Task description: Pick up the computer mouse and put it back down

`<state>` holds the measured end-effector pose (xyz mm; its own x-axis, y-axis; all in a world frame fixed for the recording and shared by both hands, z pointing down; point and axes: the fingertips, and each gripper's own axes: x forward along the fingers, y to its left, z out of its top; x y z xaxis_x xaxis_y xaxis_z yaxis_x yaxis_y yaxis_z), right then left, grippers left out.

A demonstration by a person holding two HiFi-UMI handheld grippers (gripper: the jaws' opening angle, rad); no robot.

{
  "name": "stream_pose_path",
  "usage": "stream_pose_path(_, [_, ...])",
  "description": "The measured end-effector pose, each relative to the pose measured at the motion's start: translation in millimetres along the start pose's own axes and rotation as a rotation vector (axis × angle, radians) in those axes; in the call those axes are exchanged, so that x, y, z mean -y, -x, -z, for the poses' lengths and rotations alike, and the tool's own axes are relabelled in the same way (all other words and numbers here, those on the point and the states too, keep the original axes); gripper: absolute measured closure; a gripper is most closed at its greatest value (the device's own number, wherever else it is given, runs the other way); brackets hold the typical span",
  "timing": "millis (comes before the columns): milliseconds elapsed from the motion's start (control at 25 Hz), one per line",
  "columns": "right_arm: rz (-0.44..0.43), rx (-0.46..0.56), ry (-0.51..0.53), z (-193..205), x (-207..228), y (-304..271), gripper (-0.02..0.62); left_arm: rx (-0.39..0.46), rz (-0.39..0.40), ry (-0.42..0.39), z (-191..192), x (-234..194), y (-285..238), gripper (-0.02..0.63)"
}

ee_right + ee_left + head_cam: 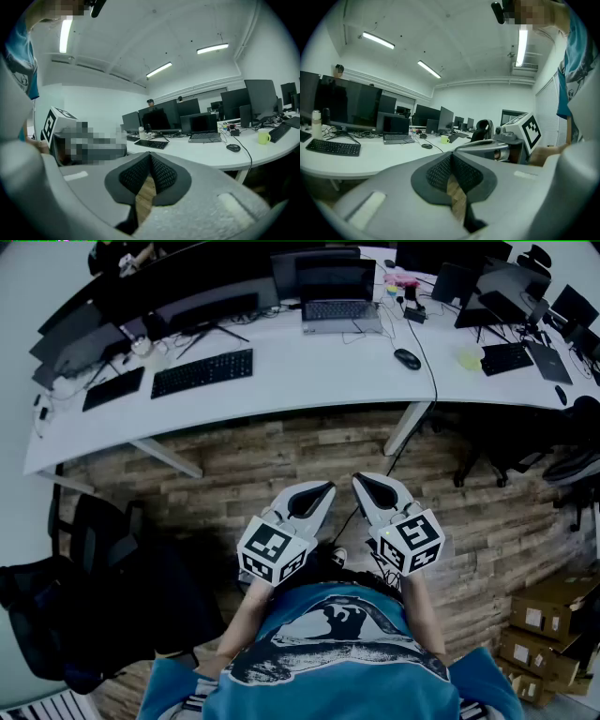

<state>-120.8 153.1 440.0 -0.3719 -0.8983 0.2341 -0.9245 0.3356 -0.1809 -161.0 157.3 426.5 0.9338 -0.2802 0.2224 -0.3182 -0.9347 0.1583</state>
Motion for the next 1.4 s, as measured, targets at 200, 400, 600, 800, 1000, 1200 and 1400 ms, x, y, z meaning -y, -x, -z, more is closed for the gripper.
stream_pose_path(200, [0.004, -0.001, -0.003, 3, 4, 6, 0.594, -0.001, 0.004, -0.004, 1, 6, -4, 0.591])
stream_pose_path(400, [0.007, 0.000, 0.052, 3, 6, 9, 0.594, -0.013, 0.012, -0.007, 3, 13, -8, 0.591])
stream_pose_path(600, [0.001, 0.000, 0.021, 8, 8, 11, 0.594, -0.032, 0.009, -0.008, 4, 15, -11, 0.591])
stream_pose_path(800, [0.005, 0.008, -0.020, 12, 15, 10, 0.594, -0.066, 0.016, -0.019, 7, 14, -16, 0.591])
stream_pose_path(1000, [0.017, 0.021, -0.062, 11, 30, 1, 0.594, -0.081, 0.044, -0.026, 4, 5, -32, 0.591])
stream_pose_path(1200, [0.061, 0.028, -0.080, 5, 63, -8, 0.594, -0.086, 0.096, -0.031, -4, -9, -68, 0.591])
stream_pose_path(1400, [0.108, 0.031, -0.119, -6, 117, -19, 0.594, -0.077, 0.144, -0.026, -21, -28, -119, 0.591])
